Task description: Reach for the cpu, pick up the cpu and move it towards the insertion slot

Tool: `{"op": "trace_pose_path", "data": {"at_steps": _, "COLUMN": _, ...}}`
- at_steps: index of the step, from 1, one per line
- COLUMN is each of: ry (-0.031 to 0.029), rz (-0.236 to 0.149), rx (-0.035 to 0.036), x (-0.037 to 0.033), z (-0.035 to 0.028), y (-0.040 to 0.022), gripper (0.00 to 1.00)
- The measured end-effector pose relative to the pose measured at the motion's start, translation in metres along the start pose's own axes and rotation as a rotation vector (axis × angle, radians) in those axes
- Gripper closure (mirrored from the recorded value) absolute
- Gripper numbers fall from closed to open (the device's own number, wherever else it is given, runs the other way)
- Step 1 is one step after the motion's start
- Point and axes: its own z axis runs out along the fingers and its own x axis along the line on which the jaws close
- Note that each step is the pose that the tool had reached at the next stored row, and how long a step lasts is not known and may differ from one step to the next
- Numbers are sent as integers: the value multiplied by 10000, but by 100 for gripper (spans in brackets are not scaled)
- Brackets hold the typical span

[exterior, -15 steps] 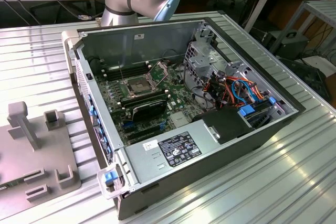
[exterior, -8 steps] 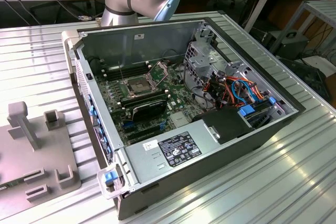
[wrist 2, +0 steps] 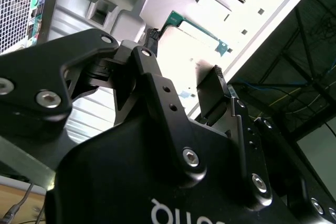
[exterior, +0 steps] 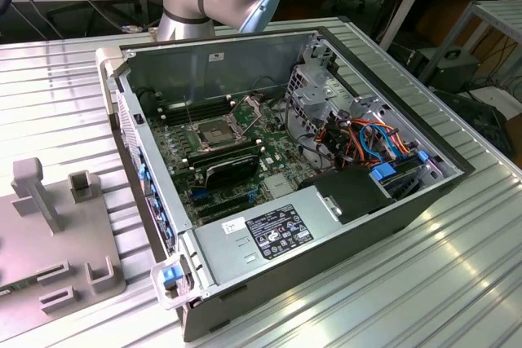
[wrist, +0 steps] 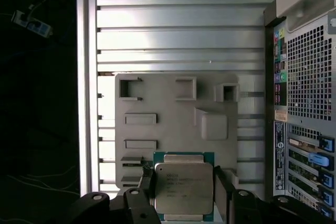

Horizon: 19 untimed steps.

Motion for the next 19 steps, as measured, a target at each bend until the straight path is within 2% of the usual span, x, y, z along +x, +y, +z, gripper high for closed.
{"op": "trace_pose_path", "data": {"at_steps": 19, "ry": 1, "rz": 0, "rx": 0, "x": -115, "z": -1, "y": 1, "gripper": 45}}
